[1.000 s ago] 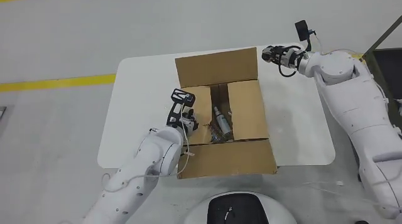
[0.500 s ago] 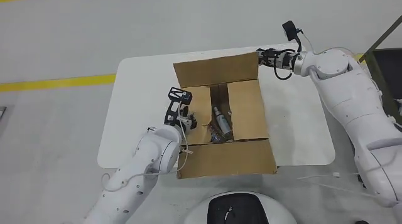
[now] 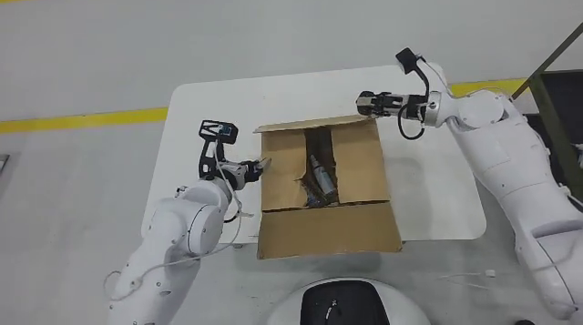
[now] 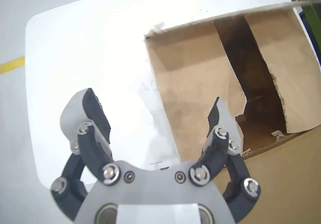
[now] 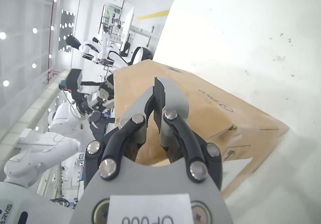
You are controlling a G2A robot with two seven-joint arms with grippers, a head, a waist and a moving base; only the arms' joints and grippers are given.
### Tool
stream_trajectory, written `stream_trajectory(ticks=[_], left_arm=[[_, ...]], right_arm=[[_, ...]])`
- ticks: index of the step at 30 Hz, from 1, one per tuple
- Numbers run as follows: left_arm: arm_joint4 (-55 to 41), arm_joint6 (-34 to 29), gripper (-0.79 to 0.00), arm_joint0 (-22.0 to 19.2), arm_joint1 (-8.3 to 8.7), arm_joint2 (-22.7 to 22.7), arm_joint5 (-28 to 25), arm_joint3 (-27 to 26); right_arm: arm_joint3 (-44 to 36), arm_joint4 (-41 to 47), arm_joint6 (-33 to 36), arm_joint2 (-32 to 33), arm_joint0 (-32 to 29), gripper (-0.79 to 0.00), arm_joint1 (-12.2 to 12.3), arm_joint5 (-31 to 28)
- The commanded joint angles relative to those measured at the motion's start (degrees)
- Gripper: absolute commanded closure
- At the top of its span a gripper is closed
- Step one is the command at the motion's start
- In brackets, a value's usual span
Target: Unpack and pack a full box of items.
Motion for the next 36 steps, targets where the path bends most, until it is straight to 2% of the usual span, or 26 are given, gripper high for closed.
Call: stream_trajectory(ticks=[1, 12, 16, 20, 27, 32, 36], left_arm=[[-0.09, 0.01, -0.785, 0.22, 0.05, -0.40, 0.07, -0.15], [-0.09, 0.01, -0.785, 0.22, 0.05, -0.40, 0.07, -0.15], [5.10, 1.77, -0.785, 2.98, 0.68, -0.84, -7.80, -2.27], [12.28, 2.49, -0.785, 9.13, 2.02, -4.70, -17.11, -6.84], [22.14, 8.31, -0.785, 24.53, 4.08, -15.15, -30.33, -14.75], [24.26, 11.81, -0.785, 33.76, 4.67, -20.68, -36.13, -15.91], [25.43, 13.87, -0.785, 38.18, 4.73, -22.02, -37.98, -15.08]], right_arm=[[-3.28, -0.87, -0.24, 0.18, -2.09, 0.000, 0.43, 0.31], [-25.33, -8.03, -4.94, 2.55, -17.00, 0.000, 3.08, 6.10], [-31.46, -9.34, -6.28, 4.08, -21.23, 0.000, 3.89, 7.95], [-34.67, -8.67, -6.81, 5.33, -23.83, 0.000, 4.44, 8.92], [-36.94, -8.52, -7.02, 5.43, -25.22, 0.000, 4.95, 9.61], [-37.05, -8.66, -7.05, 4.56, -24.87, 0.000, 5.09, 9.90], [-36.80, -8.70, -7.23, 3.93, -24.46, 0.000, 5.18, 9.98]])
